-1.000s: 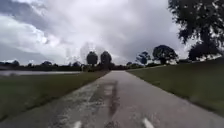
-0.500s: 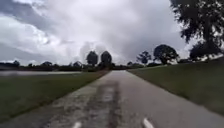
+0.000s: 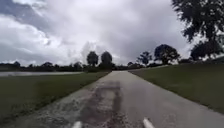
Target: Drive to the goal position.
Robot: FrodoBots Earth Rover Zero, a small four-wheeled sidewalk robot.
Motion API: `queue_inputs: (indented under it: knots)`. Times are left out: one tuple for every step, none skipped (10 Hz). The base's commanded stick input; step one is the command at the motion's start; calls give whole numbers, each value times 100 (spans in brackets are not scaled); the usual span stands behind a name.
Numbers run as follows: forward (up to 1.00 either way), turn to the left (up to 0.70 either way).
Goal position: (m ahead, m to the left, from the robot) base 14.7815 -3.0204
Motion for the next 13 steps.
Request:
queue_inputs:
  knots:
    - [70, -10]
    - [70, -17]
    - [70, -23]
    - [70, -26]
    - [70, -20]
    - [70, -13]
    - [70, -6]
    - [70, 0]
    - [70, 0]
    - [70, 0]
    - [70, 0]
    - [70, 0]
    - [70, 0]
